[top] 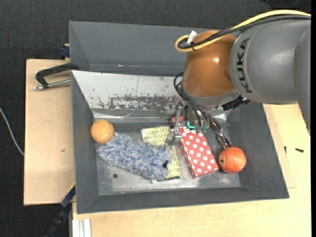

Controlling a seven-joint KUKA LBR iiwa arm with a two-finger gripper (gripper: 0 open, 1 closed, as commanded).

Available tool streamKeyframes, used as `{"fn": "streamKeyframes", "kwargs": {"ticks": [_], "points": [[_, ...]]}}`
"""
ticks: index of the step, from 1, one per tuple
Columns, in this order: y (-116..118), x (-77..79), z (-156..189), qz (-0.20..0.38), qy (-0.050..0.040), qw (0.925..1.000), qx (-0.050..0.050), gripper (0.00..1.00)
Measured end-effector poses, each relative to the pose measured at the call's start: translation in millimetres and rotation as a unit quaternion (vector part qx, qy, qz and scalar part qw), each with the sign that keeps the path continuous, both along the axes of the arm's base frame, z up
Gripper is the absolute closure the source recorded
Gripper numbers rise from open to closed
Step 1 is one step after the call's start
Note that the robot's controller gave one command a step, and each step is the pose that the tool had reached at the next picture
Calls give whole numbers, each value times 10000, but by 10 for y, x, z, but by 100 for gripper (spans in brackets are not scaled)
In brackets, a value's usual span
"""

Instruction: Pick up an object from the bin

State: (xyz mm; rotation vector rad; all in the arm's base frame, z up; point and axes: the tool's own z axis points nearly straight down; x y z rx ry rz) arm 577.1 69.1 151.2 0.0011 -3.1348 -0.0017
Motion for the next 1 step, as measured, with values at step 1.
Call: {"fn": "streamKeyframes", "kwargs": {"ticks": [1], "points": [[-3, 20, 43, -6, -40, 10000, 3, 0]]}}
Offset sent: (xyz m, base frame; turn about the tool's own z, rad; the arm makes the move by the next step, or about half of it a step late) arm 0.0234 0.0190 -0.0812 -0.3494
